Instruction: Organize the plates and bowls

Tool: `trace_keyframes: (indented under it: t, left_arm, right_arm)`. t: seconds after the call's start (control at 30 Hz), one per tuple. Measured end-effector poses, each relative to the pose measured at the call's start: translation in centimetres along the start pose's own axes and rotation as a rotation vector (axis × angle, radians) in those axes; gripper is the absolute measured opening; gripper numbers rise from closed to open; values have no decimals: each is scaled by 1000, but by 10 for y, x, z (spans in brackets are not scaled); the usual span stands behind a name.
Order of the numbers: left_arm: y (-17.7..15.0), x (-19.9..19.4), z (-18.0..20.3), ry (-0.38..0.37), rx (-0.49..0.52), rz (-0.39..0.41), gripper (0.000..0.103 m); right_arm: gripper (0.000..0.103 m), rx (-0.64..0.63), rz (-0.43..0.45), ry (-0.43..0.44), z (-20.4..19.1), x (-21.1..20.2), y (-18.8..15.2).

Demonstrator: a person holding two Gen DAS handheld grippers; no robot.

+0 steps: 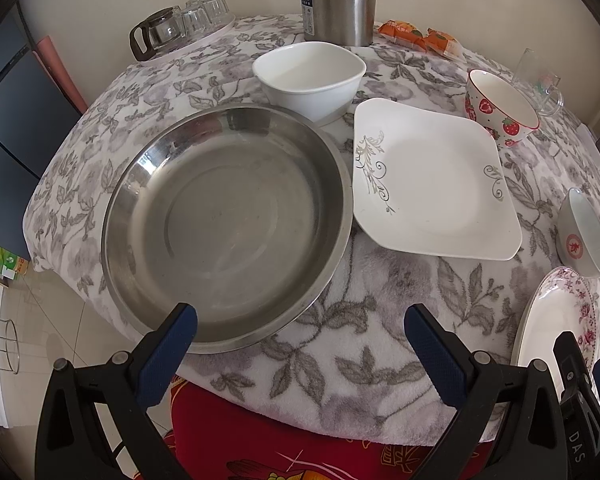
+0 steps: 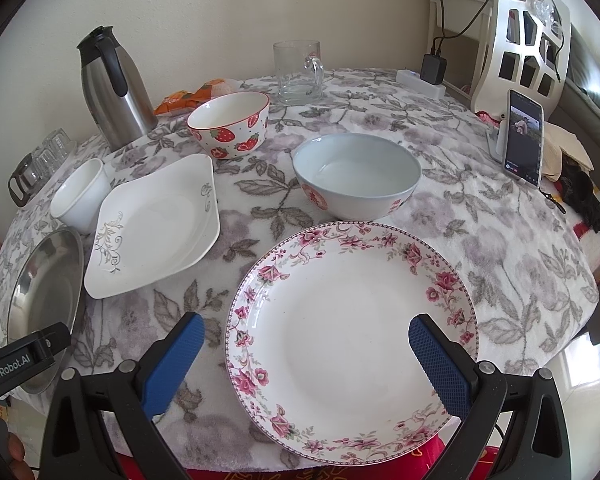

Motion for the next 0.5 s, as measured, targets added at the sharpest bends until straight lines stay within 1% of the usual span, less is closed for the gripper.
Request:
trace_keyframes:
  t: [0.07,0.27,0.37,0.5]
  left_arm:
    - [2,0,-11,6,-33,6,103]
    - [10,-1,-68,57,-207,36,103]
    - [12,1,-94,57,-276,42,103]
    - [17,5,-121,45,-347,51,103]
  right_arm:
    - [103,-2,1,13,-5,0,-1]
    - [103,-37,4,70,-38,-3,-3]
    - [103,-49,11,102,-55,-5,-4]
    - [103,-63,18,169,-80,-5,-3]
Point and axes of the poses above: each gripper's, at about its wrist camera, not at the fingertips, and x roughly the way its jaws point, z to its right, y to its top, the point moved 10 cm from there along x, roughly the way its jaws point, and after that the axes turned 1 degree about -y, right-handed, at the moved point
